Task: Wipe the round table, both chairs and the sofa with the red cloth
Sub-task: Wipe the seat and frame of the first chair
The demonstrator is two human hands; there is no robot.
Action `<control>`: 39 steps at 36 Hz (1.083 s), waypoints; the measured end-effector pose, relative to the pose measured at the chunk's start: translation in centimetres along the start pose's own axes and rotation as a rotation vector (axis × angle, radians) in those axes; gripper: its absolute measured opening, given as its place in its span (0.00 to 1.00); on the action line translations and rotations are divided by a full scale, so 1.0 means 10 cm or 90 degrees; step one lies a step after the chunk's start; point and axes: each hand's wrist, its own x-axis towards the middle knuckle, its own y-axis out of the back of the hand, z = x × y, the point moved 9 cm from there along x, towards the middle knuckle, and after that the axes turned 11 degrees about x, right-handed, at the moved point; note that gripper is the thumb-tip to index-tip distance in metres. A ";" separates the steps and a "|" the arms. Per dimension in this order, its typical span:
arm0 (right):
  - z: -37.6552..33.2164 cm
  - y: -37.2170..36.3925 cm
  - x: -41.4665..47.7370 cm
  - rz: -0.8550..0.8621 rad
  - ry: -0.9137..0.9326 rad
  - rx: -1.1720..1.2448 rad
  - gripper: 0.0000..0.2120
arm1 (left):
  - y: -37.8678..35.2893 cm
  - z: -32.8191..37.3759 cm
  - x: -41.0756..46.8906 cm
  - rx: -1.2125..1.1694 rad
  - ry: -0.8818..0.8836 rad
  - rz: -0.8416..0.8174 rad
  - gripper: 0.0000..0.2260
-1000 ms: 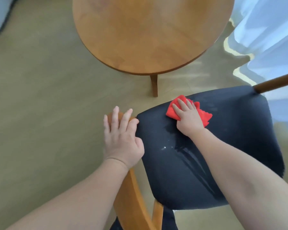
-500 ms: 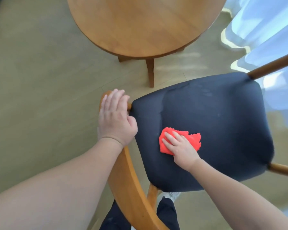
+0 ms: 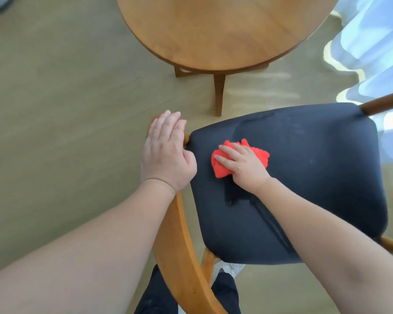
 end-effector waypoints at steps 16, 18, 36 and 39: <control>0.08 -0.24 0.28 -0.083 -0.111 -0.027 0.29 | 0.02 -0.09 -0.02 -0.004 0.055 0.032 0.29; -0.01 -0.38 0.05 -0.107 -0.086 -0.043 0.30 | 0.01 -0.10 -0.02 -0.001 0.062 0.029 0.29; -0.39 -0.75 -0.94 -0.172 0.009 -0.007 0.30 | 0.01 -0.17 -0.05 -0.040 0.118 0.047 0.26; -0.31 -0.55 -0.68 -0.109 0.026 0.011 0.29 | 0.00 -0.16 -0.05 -0.037 0.117 0.042 0.26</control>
